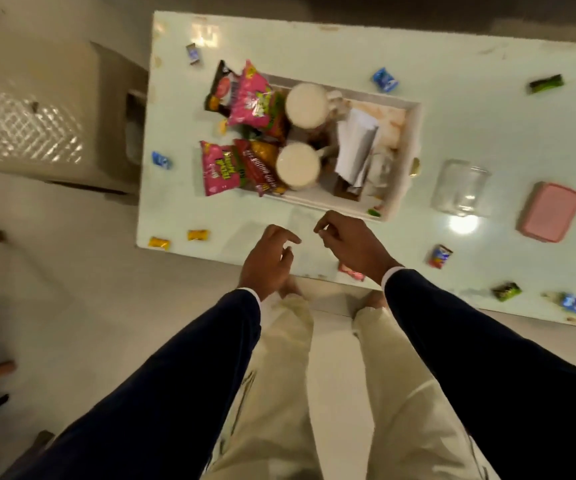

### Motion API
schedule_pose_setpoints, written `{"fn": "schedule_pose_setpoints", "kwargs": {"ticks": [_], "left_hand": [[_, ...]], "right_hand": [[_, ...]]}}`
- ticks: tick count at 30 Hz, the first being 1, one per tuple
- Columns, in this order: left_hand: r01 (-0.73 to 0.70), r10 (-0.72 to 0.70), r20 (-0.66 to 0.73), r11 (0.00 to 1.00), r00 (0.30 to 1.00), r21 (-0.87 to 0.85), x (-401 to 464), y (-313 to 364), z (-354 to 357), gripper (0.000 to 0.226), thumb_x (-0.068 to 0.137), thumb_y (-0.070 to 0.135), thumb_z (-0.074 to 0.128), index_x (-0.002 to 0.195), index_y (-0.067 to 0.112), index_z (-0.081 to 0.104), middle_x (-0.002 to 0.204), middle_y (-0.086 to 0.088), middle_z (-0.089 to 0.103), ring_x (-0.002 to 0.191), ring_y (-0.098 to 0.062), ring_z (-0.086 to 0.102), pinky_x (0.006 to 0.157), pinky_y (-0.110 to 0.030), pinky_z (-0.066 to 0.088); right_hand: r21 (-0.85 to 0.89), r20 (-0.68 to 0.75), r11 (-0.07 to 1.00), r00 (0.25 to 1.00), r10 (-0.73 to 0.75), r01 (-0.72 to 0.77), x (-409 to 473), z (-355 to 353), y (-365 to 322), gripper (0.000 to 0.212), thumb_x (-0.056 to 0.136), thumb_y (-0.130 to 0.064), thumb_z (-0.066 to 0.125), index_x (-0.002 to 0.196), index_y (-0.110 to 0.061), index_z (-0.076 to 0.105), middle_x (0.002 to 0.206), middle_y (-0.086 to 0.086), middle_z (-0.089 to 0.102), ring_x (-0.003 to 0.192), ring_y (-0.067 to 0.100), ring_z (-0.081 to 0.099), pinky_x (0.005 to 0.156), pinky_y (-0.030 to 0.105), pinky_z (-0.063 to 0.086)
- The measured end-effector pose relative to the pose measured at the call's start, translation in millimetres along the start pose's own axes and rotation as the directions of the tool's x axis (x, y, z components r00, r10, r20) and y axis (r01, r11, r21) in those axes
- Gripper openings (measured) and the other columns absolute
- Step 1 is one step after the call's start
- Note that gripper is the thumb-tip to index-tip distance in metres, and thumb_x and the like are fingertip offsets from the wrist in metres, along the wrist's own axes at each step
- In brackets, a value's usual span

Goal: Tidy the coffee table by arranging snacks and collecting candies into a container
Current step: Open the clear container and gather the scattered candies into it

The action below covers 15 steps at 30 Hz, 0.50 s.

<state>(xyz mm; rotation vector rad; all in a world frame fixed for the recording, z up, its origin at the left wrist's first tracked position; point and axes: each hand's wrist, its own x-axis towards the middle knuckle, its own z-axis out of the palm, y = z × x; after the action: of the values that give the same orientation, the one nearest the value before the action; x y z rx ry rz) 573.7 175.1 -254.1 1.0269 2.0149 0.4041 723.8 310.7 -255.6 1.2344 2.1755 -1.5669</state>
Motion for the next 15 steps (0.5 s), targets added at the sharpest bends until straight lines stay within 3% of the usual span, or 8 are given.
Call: {"fn": "schedule_pose_setpoints", "kwargs": {"ticks": [4,9,13,15], "left_hand": [[0.126,-0.121,-0.117,0.991,0.986,0.038,-5,-65,-48,0.029,0.089,0.004,0.055,0.112,0.018,0.065,0.121,-0.002,0.053,0.086,-0.023,0.065,0.081,-0.044,0.055],[0.275,-0.26,-0.28,0.961,0.924,0.015,-2,-129,-97,0.031,0.085,0.008,0.06,0.113,0.021,0.063,0.124,-0.003,0.051,0.096,-0.029,0.065,0.081,-0.045,0.055],[0.388,-0.333,-0.383,0.919,0.862,0.074,-1,-171,-123,0.041,0.085,0.017,0.068,0.124,0.019,0.057,0.132,-0.007,0.048,0.102,-0.032,0.062,0.081,-0.046,0.051],[0.475,-0.398,-0.419,0.875,0.816,0.095,-3,-194,-131,0.043,0.088,0.024,0.069,0.128,0.018,0.053,0.133,-0.008,0.047,0.107,-0.035,0.059,0.082,-0.047,0.046]], "right_hand": [[0.01,0.101,1.0,0.995,-0.019,0.018,32,48,-53,0.011,0.096,-0.023,0.053,0.1,-0.024,0.063,0.079,-0.001,0.069,0.077,0.022,0.066,0.077,0.045,0.056],[-0.087,0.203,0.993,0.978,-0.056,0.075,67,105,-102,0.01,0.095,-0.021,0.054,0.102,-0.021,0.063,0.084,-0.004,0.067,0.077,0.016,0.062,0.077,0.044,0.056],[-0.268,0.237,0.954,0.969,-0.07,0.135,91,146,-128,0.024,0.093,-0.017,0.057,0.116,-0.021,0.057,0.109,-0.001,0.06,0.095,0.018,0.058,0.084,0.041,0.052],[-0.472,0.226,0.862,0.971,-0.083,0.184,104,166,-142,0.036,0.091,-0.02,0.061,0.126,-0.021,0.051,0.121,0.002,0.054,0.106,0.024,0.055,0.085,0.041,0.051]]}}
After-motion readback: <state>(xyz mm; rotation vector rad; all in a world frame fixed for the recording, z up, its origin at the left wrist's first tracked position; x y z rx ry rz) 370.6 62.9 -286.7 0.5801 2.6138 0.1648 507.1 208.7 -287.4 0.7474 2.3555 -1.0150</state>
